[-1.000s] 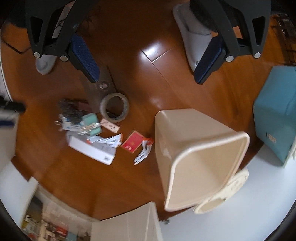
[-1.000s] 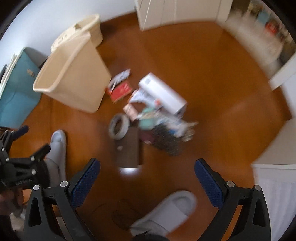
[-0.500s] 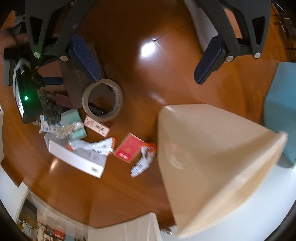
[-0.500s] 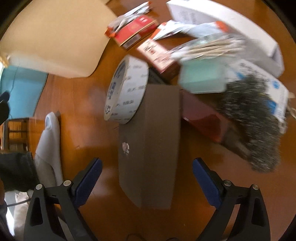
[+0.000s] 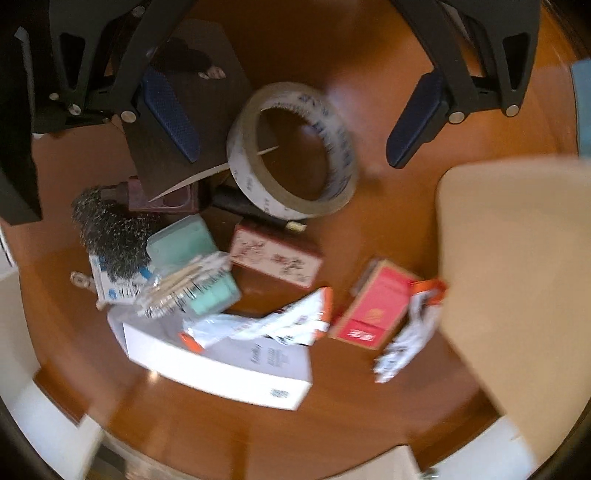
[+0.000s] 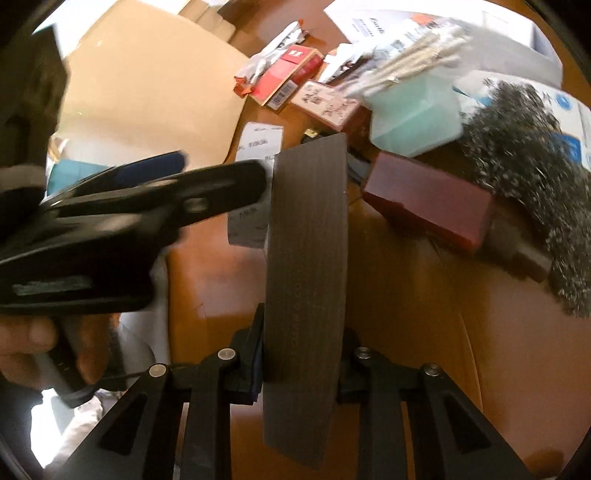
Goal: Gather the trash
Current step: 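Grasp the brown cardboard sleeve with the right tool while the left tool grasps the tape roll, then carry the tape roll and brown sleeve over the beige wastebasket and open both tools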
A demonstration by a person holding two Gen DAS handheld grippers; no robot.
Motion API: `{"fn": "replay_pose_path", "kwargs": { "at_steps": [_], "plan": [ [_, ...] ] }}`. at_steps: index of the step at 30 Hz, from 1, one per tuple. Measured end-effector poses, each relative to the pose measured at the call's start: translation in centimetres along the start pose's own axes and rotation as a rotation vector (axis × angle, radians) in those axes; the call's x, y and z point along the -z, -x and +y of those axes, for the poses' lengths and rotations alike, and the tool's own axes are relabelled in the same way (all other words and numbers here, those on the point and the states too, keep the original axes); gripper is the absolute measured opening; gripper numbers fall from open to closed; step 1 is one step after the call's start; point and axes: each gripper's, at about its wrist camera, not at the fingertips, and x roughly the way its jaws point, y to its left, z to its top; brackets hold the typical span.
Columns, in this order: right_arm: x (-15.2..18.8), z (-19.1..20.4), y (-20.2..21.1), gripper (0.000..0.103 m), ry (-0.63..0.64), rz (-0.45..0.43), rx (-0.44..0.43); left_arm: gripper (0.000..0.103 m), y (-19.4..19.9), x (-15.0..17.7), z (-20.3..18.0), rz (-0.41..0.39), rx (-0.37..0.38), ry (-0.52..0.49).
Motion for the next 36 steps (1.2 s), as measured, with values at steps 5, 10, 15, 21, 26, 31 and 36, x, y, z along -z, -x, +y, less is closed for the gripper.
{"fn": "replay_pose_path", "kwargs": {
  "at_steps": [5,10,15,21,26,31,36],
  "plan": [
    [-0.4,-0.9,0.5,0.027,-0.042,-0.018,-0.003,0.018,-3.6,-0.1,1.8,0.108,0.156,0.124],
    [0.1,-1.6,0.8,0.026,-0.046,-0.027,0.010,0.010,-4.9,0.6,2.7,0.134,0.189,0.141],
    [0.5,-1.3,2.7,0.024,-0.023,-0.057,0.012,0.009,-2.3,1.6,3.4,0.085,0.159,0.144],
    [0.6,1.0,6.9,0.020,0.012,-0.099,0.055,0.009,7.9,2.6,2.8,-0.113,0.155,0.124],
    [0.8,4.6,13.3,0.020,0.029,-0.164,0.098,0.009,18.8,0.7,5.1,-0.332,0.184,0.207],
    [-0.1,10.4,20.5,0.021,0.089,-0.223,0.098,0.009,25.9,-3.0,12.2,-0.498,0.126,0.335],
    [-4.0,18.1,24.0,0.021,0.197,-0.246,0.101,0.012,24.4,-4.9,20.2,-0.437,0.050,0.422]
  ]
}}
